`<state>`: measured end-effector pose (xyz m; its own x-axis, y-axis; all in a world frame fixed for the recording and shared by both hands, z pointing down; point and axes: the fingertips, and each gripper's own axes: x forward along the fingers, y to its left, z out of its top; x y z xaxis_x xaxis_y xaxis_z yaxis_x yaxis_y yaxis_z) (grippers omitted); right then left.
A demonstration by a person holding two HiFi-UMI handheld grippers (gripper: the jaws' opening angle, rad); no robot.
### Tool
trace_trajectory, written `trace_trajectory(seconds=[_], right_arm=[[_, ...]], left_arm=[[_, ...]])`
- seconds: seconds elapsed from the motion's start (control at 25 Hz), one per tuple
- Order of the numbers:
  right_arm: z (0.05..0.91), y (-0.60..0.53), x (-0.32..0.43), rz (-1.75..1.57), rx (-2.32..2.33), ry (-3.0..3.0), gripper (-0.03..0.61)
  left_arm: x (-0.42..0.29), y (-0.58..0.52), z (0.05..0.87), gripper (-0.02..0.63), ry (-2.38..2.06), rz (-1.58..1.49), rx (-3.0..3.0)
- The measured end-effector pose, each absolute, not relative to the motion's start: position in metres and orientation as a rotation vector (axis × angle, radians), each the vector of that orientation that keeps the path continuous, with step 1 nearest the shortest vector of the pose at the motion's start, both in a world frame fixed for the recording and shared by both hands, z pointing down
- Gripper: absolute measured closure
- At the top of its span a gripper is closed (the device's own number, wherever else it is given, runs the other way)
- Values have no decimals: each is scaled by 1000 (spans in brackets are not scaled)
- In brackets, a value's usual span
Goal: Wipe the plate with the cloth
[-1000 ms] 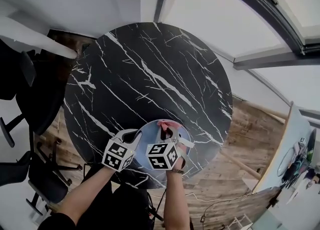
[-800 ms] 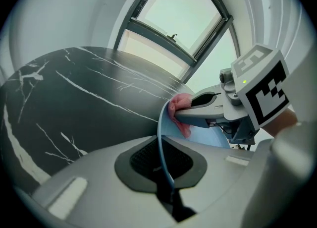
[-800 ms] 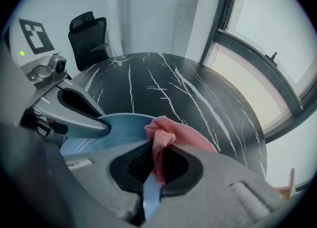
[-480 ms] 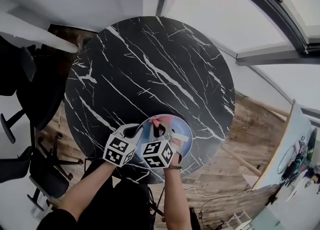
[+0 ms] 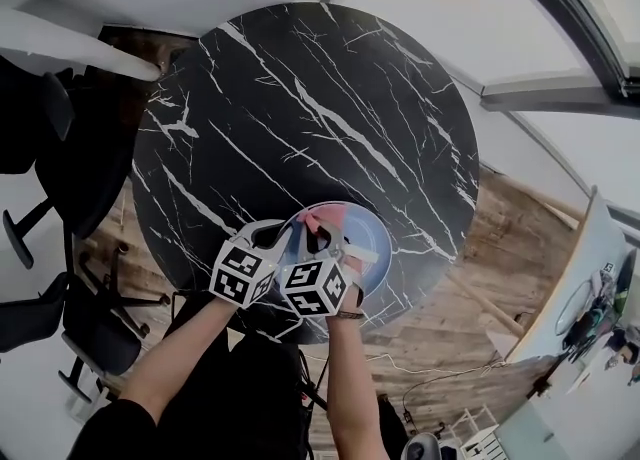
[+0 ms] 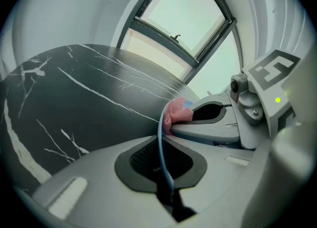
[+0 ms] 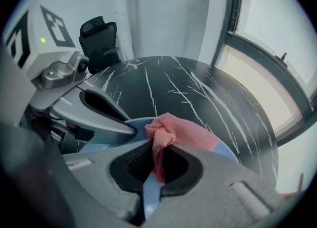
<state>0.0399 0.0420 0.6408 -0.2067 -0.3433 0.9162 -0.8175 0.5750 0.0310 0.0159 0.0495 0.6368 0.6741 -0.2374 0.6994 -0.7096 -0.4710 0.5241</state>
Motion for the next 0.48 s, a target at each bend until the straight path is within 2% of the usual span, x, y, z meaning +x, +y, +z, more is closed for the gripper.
trace_trajectory(seconds=[0.48], right_arm=[[639, 80, 21, 647, 941, -1853, 561]], left_arm=[[17, 49, 637, 600, -708, 698, 2021]])
